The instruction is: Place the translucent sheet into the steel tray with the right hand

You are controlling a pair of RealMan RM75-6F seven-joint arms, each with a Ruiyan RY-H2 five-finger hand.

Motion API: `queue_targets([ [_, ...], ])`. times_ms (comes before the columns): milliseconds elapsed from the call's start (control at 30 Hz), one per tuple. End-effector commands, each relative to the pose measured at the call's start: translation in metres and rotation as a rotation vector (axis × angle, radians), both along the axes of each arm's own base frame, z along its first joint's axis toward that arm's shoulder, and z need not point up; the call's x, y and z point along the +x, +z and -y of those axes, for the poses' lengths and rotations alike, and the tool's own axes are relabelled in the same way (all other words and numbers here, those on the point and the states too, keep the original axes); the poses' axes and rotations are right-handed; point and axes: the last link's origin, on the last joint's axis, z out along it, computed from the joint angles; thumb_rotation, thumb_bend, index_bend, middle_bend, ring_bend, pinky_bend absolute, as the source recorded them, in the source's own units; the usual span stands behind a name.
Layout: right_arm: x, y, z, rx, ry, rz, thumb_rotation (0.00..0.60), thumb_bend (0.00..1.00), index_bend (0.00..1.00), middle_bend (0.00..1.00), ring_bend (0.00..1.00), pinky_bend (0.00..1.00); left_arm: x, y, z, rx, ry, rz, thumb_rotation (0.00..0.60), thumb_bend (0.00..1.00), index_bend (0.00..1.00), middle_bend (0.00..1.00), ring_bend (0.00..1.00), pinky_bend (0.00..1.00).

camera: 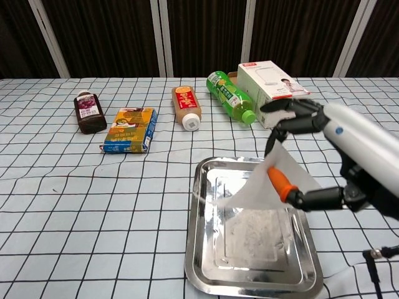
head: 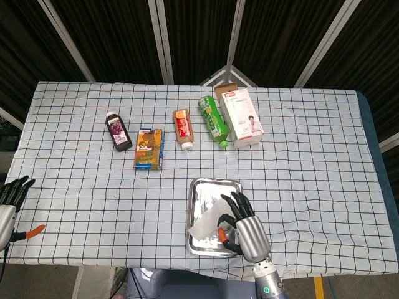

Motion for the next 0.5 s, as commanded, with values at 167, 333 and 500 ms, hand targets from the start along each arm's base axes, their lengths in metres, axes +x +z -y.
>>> queue_targets([
  [167,-0.032,-0.020,-0.005,0.100,-0.067,-0.100,0.600,0.55,0.64,0.15,0.00,0.00,0.000,0.000,0.000,0.001,0.001,0.001,0.600,0.00,0.00,0.00,0.00,0.00],
  [333,-0.040,-0.022,-0.003,0.137,-0.042,-0.163,0.600,0.55,0.64,0.15,0.00,0.00,0.000,0.000,0.000,0.001,0.002,0.003,0.600,0.00,0.00,0.00,0.00,0.00],
  [500,-0.048,-0.022,-0.001,0.195,0.006,-0.215,0.600,0.55,0.65,0.15,0.00,0.00,0.000,0.000,0.000,0.001,0.002,0.004,0.600,0.00,0.00,0.00,0.00,0.00],
])
